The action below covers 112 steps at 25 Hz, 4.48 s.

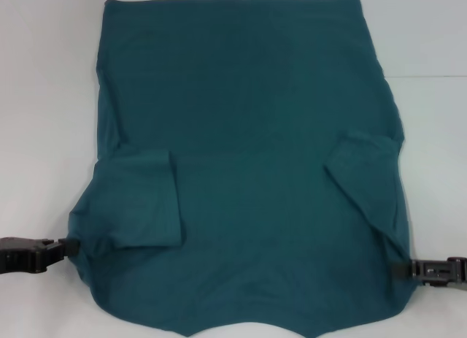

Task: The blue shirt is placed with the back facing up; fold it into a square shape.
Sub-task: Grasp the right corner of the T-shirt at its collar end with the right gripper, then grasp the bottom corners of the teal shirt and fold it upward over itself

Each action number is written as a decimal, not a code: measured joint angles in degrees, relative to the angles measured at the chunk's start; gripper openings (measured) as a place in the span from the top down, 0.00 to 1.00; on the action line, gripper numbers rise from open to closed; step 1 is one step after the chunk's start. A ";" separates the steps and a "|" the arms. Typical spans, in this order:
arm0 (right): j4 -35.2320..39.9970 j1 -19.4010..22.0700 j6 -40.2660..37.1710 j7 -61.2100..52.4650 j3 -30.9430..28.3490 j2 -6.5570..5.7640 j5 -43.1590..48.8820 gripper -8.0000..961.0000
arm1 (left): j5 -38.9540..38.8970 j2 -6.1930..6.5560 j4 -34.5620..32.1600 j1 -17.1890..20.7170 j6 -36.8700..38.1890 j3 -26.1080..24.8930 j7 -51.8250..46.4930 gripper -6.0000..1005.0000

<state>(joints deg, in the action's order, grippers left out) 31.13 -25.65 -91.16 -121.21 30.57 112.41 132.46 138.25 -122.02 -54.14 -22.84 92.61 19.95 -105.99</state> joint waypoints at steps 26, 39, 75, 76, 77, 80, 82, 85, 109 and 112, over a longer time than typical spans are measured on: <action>-2.28 2.38 -0.90 -1.48 -8.09 0.13 1.04 0.07 | -0.80 0.27 0.14 -0.76 -0.91 0.21 0.29 0.99; -2.77 3.14 -3.27 1.34 -13.05 0.42 0.86 0.09 | -0.80 0.30 0.37 -1.07 -0.95 0.36 0.36 0.99; -2.59 5.15 -0.27 2.08 -13.79 0.43 1.11 0.93 | -0.79 0.47 0.70 -1.15 -0.94 0.23 0.34 0.99; -2.59 5.22 -0.20 2.49 -13.97 0.43 1.10 0.94 | -0.79 0.47 0.69 -1.15 -0.92 0.18 0.29 0.99; -2.59 5.29 -0.19 2.98 -14.15 0.43 1.09 0.95 | -0.79 0.47 0.70 -1.15 -0.87 0.14 0.22 0.99; -2.59 5.48 -0.24 4.46 -14.38 0.43 1.03 0.97 | -0.79 0.47 0.57 -0.99 -0.40 0.04 -0.39 0.99; -2.63 5.54 -0.45 5.55 -14.76 0.43 0.99 0.97 | -0.79 0.47 0.34 -0.76 -0.09 0.02 -1.27 0.99; -2.52 5.59 -1.32 6.88 -15.37 0.43 0.96 0.97 | -0.79 0.41 -0.15 -0.40 0.87 -0.09 -3.67 0.99; -0.58 11.85 -11.72 15.92 -19.75 -0.02 1.28 0.94 | -0.79 0.24 -2.53 4.66 9.44 -6.06 -6.41 0.99; -0.60 12.59 -12.38 16.33 -19.54 -0.01 1.54 0.94 | -0.79 0.12 -2.59 5.52 10.90 -6.11 -5.84 0.99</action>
<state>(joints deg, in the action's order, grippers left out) 30.53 -13.06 -103.54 -104.88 11.02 112.40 134.00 137.46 -121.90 -56.72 -17.32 103.51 13.84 -111.83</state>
